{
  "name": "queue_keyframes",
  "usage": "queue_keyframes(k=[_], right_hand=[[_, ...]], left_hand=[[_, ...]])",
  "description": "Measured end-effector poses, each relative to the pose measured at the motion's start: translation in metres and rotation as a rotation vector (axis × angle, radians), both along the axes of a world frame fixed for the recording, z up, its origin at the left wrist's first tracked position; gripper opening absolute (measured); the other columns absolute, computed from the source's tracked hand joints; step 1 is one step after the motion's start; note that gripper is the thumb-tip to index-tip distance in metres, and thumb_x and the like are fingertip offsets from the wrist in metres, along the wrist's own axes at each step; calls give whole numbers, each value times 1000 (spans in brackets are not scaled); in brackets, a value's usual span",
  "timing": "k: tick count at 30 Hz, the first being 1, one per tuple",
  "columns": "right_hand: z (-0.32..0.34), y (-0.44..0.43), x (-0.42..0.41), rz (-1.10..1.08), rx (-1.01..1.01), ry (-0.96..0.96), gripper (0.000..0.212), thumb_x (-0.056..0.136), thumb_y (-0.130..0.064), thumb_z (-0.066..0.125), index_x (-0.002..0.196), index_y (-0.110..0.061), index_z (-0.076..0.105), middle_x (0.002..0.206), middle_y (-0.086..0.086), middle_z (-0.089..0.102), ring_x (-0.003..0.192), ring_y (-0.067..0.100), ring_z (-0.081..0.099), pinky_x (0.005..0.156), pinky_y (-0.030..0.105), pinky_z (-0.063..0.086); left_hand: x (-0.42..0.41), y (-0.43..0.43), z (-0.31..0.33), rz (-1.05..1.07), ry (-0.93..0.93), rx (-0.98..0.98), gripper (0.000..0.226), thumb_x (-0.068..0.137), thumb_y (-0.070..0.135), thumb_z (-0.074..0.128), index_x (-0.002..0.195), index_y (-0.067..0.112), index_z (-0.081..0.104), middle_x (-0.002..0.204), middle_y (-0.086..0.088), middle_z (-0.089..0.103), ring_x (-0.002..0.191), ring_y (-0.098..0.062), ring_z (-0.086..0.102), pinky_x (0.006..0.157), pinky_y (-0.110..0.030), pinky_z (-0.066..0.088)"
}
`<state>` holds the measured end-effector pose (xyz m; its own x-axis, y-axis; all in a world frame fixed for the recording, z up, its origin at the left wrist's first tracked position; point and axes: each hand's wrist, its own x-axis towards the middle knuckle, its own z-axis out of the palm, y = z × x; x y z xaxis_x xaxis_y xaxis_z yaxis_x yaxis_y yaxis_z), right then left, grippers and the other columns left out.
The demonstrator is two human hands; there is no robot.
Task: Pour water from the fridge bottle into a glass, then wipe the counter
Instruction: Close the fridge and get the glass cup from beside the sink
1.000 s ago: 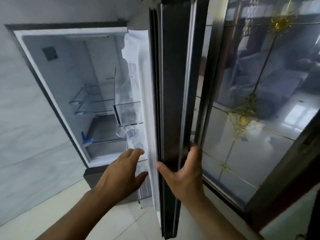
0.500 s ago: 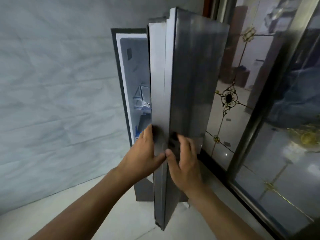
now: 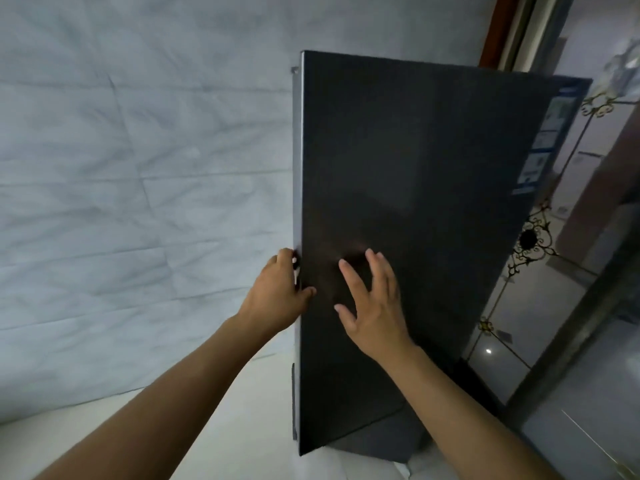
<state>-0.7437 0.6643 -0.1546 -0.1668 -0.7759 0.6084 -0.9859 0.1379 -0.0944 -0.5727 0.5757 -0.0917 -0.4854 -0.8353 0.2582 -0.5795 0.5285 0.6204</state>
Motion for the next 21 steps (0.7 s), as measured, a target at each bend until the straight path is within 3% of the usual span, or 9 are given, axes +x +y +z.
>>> queue_keyframes(k=[3, 7, 14, 18, 21], right_hand=[[-19, -44, -15, 1, -5, 12, 88, 84, -41, 71, 156, -29, 21, 162, 22, 14, 151, 40, 10, 118, 56, 23], [-37, -99, -28, 31, -101, 59, 90, 80, -34, 78, 154, -26, 28, 158, 24, 20, 148, 44, 17, 117, 59, 19], [-48, -163, -60, 57, -120, 97, 98, 77, -21, 80, 156, -27, 24, 161, 17, 17, 151, 38, 12, 118, 56, 14], [-45, -194, -73, 13, -50, 97, 102, 73, -11, 81, 156, -25, 24, 164, 15, 11, 153, 33, -8, 121, 53, 5], [-40, -211, -80, -46, 14, 110, 104, 68, -12, 83, 155, -24, 29, 164, 16, 9, 153, 36, -1, 121, 52, 1]], left_hand=[[-7, -38, 0, 38, -36, -43, 34, 88, 24, 70, 110, 22, 45, 116, 2, 61, 93, -17, 63, 76, -33, 55], [-22, -88, -3, 103, -78, -55, 33, 85, 24, 72, 103, 21, 43, 103, 2, 62, 88, -17, 62, 77, -39, 59], [-61, -150, -13, 159, -77, -30, 71, 75, 35, 83, 127, 18, 38, 128, -6, 56, 105, -28, 62, 86, -46, 58], [-77, -183, -16, 129, -100, -7, 77, 72, 33, 87, 129, 16, 38, 131, -7, 55, 112, -29, 61, 92, -46, 57], [-85, -205, -17, 78, -82, 25, 80, 72, 30, 88, 134, 15, 39, 134, -5, 54, 116, -26, 58, 97, -43, 54]])
